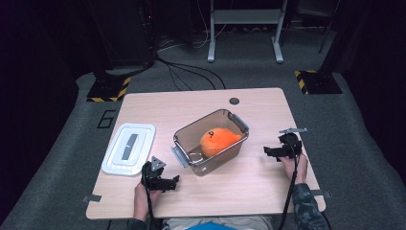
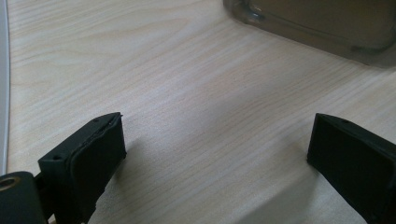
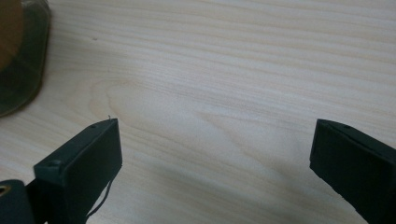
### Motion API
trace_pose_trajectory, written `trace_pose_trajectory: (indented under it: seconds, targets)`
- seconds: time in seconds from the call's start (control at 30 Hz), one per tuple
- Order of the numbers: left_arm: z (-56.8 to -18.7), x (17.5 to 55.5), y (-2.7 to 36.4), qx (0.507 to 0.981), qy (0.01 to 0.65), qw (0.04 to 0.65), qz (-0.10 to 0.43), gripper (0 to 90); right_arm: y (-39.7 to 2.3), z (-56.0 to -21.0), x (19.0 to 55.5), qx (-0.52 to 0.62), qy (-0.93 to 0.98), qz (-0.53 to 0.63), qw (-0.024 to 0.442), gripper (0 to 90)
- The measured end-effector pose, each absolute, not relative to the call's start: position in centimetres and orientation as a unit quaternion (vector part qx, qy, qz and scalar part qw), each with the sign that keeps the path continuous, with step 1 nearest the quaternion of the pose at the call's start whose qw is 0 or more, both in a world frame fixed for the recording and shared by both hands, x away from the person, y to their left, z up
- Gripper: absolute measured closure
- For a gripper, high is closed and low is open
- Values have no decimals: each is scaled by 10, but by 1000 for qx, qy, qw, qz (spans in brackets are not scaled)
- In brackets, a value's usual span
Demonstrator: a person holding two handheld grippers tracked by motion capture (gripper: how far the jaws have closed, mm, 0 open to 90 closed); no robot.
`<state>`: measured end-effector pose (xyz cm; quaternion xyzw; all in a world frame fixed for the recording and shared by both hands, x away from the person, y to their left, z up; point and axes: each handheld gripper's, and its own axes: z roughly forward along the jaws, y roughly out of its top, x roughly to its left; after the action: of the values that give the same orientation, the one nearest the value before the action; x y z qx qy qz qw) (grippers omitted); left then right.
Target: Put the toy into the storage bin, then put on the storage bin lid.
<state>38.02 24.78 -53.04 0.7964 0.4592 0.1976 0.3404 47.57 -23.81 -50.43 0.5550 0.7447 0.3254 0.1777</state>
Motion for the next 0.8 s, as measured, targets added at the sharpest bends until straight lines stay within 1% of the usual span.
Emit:
trace_pose_trajectory:
  seconds: [0.33,0.5,0.57,0.67,0.8]
  targets:
    - [-530,380,249,790,472,337,202,34,-235,-515,472,551,745,322,192,16]
    - [-529,379,253,778,485,342,204,2,-234,-520,470,548,746,321,200,16]
    - [-528,379,257,778,486,340,206,1,-234,-523,471,548,748,318,199,13]
    - [-525,381,265,772,493,337,217,1,-234,-525,470,546,746,317,211,17]
    - [-516,383,280,758,504,347,228,1,-231,-528,468,534,750,320,224,14]
